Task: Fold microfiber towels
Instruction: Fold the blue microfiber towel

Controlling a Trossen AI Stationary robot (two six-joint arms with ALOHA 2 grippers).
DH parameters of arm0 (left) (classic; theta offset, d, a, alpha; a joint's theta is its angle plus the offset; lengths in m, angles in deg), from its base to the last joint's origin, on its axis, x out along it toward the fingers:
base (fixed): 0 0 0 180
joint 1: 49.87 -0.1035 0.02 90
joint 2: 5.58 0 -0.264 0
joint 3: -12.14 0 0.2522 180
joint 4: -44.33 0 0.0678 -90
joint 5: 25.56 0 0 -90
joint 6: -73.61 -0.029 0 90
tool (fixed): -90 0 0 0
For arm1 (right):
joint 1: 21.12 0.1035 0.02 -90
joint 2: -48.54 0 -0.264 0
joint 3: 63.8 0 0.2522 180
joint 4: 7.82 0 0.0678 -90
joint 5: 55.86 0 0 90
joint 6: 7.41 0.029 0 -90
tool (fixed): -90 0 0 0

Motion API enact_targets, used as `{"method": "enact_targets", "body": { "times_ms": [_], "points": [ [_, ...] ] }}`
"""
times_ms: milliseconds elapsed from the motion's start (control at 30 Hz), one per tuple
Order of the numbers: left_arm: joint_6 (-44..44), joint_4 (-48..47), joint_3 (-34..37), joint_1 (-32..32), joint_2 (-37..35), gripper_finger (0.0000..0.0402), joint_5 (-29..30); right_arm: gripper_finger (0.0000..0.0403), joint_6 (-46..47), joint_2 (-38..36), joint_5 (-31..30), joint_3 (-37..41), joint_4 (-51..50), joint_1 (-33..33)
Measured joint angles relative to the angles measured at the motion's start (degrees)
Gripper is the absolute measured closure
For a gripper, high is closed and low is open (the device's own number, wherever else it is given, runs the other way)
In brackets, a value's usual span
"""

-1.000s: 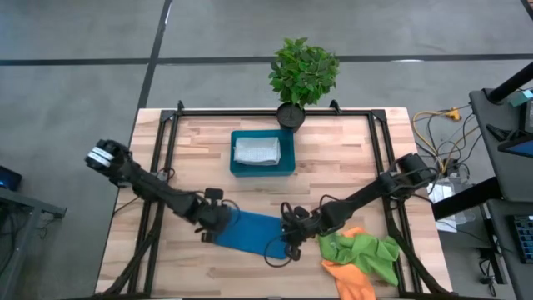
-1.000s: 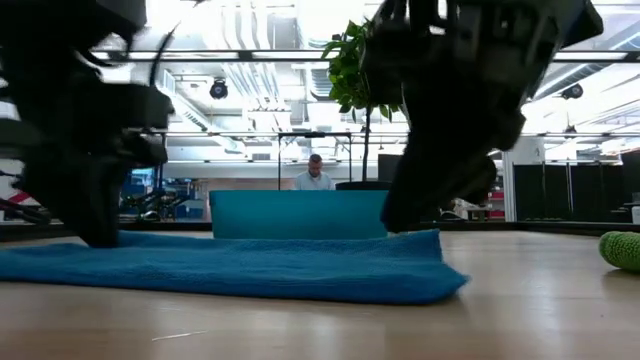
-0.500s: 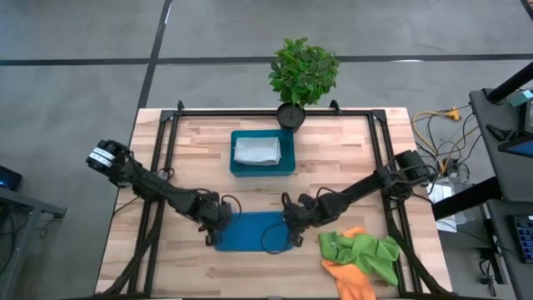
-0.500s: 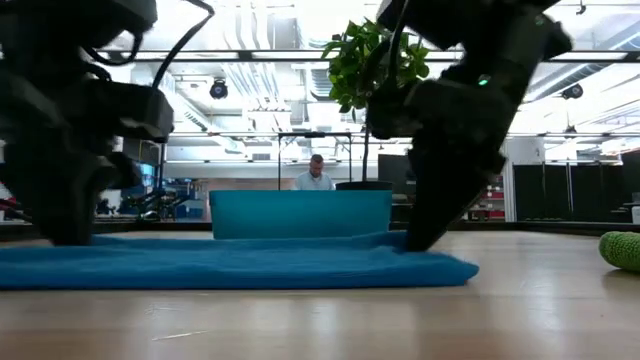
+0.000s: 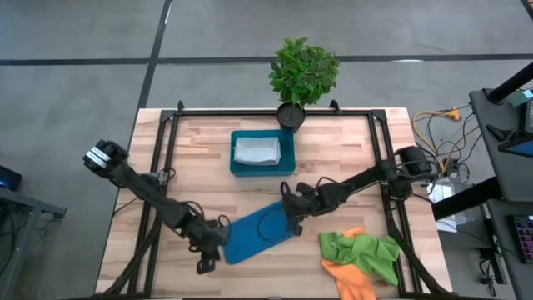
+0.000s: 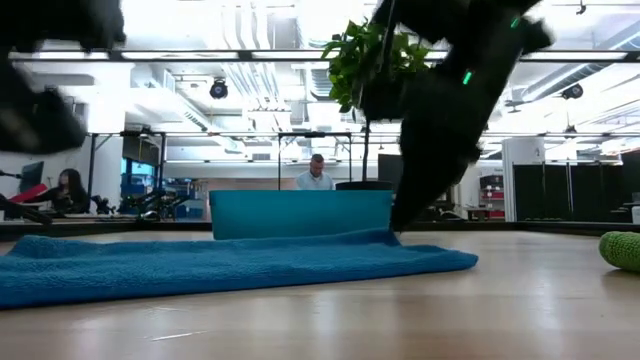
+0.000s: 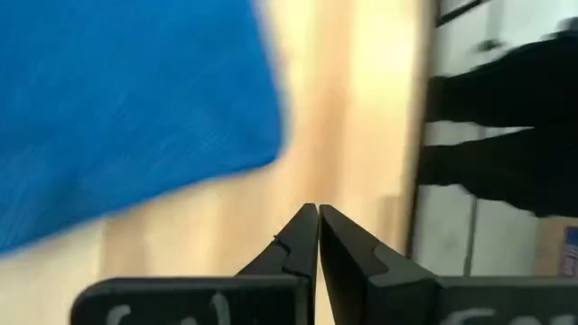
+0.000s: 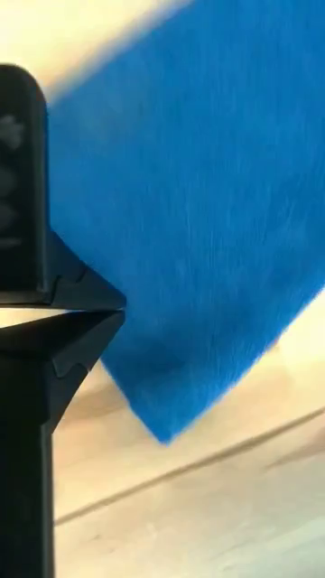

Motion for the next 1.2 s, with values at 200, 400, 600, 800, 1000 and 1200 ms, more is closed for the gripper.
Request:
{"method": "enact_targets", "body": {
  "times_ms": [200, 400, 600, 800, 1000, 1200],
  "points": [
    [-10.8, -4.2, -0.1, -5.0, -3.1, 0.0401, 2.5, 0.0394, 4.3, -3.0, -4.1, 0.0, 3.2, 6.1],
    [-27.0, -11.2, 1.3, -15.6, -0.5, 0.0401, 3.6, 0.0394, 10.1, 1.1, -2.6, 0.0, 12.1, 9.2],
    [-31.6, -11.0, 1.3, -20.5, 3.2, 0.0401, 3.7, 0.0394, 16.1, 4.4, -2.6, -0.1, 7.1, 8.0],
    [-29.0, -10.4, 0.9, -16.7, 8.2, 0.0402, 0.4, 0.0394, 13.7, 4.2, -2.6, -0.2, 3.3, 5.1],
    [-20.4, -5.0, 0.9, -9.3, 10.2, 0.0401, 1.8, 0.0394, 5.9, 3.9, -2.3, -0.1, 3.0, 2.0],
    [-17.7, 7.7, 1.1, -3.4, 10.8, 0.0402, 0.3, 0.0394, -2.8, 3.9, -1.0, 0.0, 4.6, -0.5]
  ]
}}
